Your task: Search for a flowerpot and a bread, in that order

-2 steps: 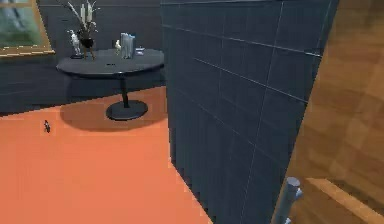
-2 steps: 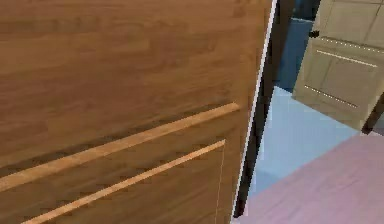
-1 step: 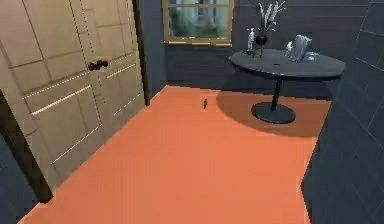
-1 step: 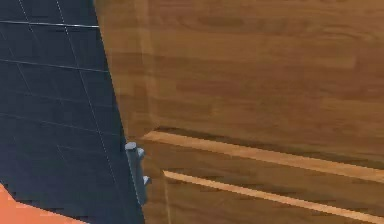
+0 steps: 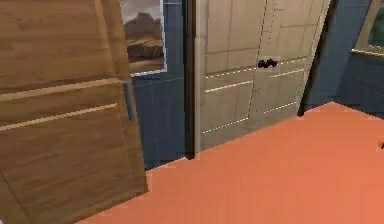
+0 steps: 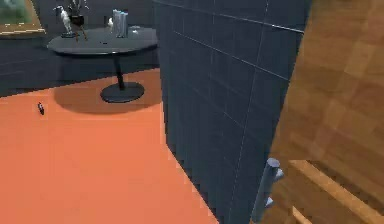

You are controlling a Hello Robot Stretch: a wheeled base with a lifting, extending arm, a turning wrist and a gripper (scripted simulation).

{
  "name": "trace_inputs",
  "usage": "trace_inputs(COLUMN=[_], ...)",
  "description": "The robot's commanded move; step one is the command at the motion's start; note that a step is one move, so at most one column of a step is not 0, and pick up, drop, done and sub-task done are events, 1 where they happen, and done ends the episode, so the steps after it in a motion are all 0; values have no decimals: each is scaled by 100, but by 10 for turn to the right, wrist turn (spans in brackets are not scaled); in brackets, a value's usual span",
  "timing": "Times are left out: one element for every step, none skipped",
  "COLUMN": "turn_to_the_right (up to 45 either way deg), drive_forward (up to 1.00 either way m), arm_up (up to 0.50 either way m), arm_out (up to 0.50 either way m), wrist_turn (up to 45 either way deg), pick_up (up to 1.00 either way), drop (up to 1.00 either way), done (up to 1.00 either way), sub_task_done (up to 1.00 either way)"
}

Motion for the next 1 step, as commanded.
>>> trace_inputs(turn_to_the_right=[-450], drive_forward=[0], arm_up=[0], arm_out=[0], wrist_turn=[0], pick_up=[0], drop=[0], done=[0], sub_task_done=[0])
